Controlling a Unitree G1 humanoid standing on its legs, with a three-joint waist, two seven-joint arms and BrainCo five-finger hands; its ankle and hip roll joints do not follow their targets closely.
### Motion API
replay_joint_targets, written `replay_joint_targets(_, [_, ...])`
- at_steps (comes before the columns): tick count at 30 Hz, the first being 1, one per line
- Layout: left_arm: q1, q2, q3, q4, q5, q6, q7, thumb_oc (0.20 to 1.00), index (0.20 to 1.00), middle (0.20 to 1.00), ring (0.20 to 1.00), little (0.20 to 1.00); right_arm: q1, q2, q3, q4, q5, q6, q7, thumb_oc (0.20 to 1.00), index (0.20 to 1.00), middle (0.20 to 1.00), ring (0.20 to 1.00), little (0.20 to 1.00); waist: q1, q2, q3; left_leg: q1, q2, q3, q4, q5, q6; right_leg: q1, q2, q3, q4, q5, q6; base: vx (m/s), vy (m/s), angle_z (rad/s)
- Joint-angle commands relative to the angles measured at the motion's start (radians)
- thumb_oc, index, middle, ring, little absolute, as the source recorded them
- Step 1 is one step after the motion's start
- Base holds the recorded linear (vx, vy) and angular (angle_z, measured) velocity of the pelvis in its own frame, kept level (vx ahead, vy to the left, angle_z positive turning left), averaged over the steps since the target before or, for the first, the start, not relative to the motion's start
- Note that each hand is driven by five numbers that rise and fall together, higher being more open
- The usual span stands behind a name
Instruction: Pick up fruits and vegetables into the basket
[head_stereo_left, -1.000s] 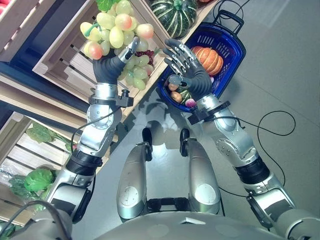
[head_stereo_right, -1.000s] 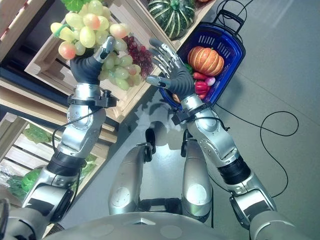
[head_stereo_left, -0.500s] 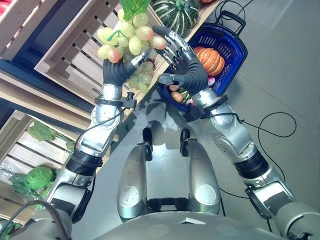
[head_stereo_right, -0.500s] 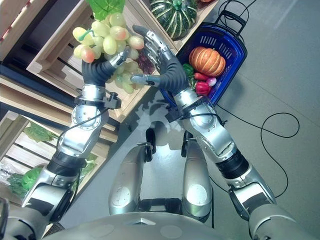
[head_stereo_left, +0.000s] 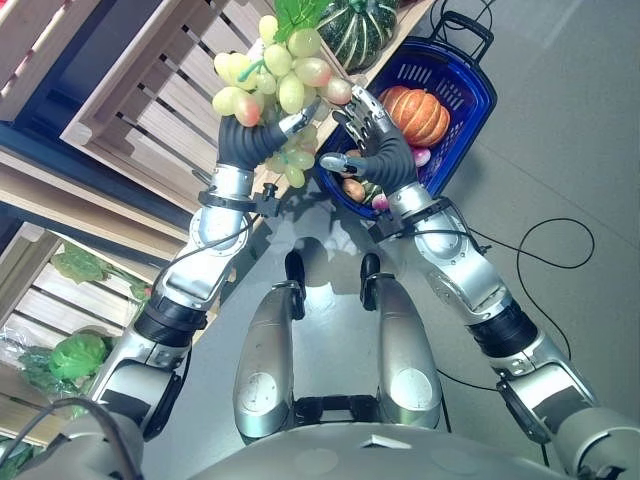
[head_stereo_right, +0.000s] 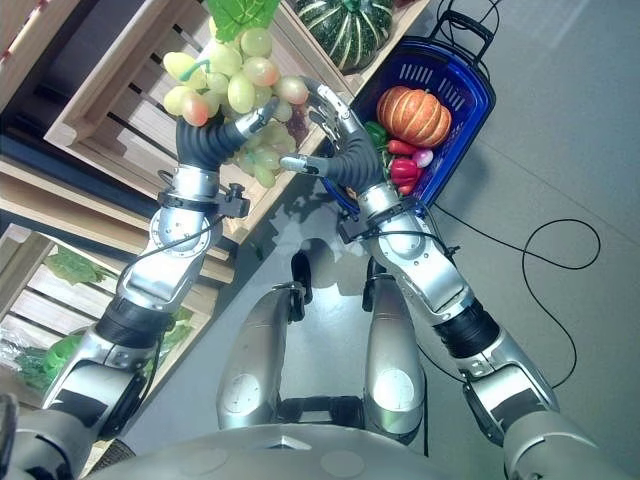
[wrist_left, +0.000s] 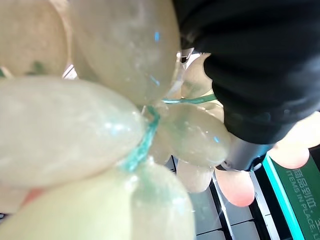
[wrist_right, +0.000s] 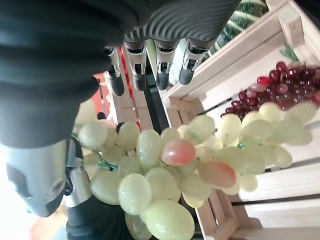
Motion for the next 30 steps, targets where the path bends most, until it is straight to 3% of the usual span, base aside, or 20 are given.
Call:
replay_joint_targets(1, [-0.022, -0.007, 0.021, -0.105, -0.077, -0.056, 0.021, 0.2, 0.2, 0.2, 0.2, 0.2, -0.003, 0.035, -0.051, -0.12, -0.028, -0.072, -0.006, 1.0, 1.0, 1.0, 1.0, 1.0, -0.007, -0.003, -0.055, 0.047, -0.052, 0.048, 0.016, -0.081, 0.055, 0.041, 0.051, -0.042, -0.07, 0.049, 0.018, 0.01, 0.03, -0.01])
replay_joint_targets(7, [0.019, -0.023, 0.057, -0.148, -0.087, -0.083, 0.032, 0.2, 0.2, 0.2, 0.2, 0.2, 0.033, 0.036, -0.078, -0.153, -0.028, -0.034, 0.019, 1.0, 1.0, 1.0, 1.0, 1.0, -0.008, -0.001, -0.055, 0.046, -0.054, 0.049, 0.018, -0.083, 0.058, 0.041, 0.05, -0.039, -0.069, 0.047, 0.015, 0.0, 0.0, 0.0])
replay_joint_targets(21, [-0.037, -0.023, 0.008, -0.15, 0.003, -0.028, -0.024, 0.2, 0.2, 0.2, 0.2, 0.2, -0.026, 0.055, -0.006, -0.096, 0.044, 0.079, 0.034, 1.0, 1.0, 1.0, 1.0, 1.0, 0.009, -0.009, -0.055, 0.04, -0.059, 0.038, 0.018, -0.081, 0.06, 0.043, 0.052, -0.046, -0.071, 0.045, 0.011, 0.0, 0.0, 0.0])
replay_joint_targets(30, [-0.058, -0.011, -0.034, -0.137, 0.051, -0.028, -0.055, 0.2, 0.2, 0.2, 0.2, 0.2, -0.032, 0.055, 0.023, -0.032, 0.096, 0.077, 0.081, 1.0, 1.0, 1.0, 1.0, 1.0, 0.013, -0.013, -0.055, 0.037, -0.056, 0.038, 0.02, -0.081, 0.063, 0.038, 0.051, -0.05, -0.066, 0.049, 0.013, 0.0, -0.003, 0.01])
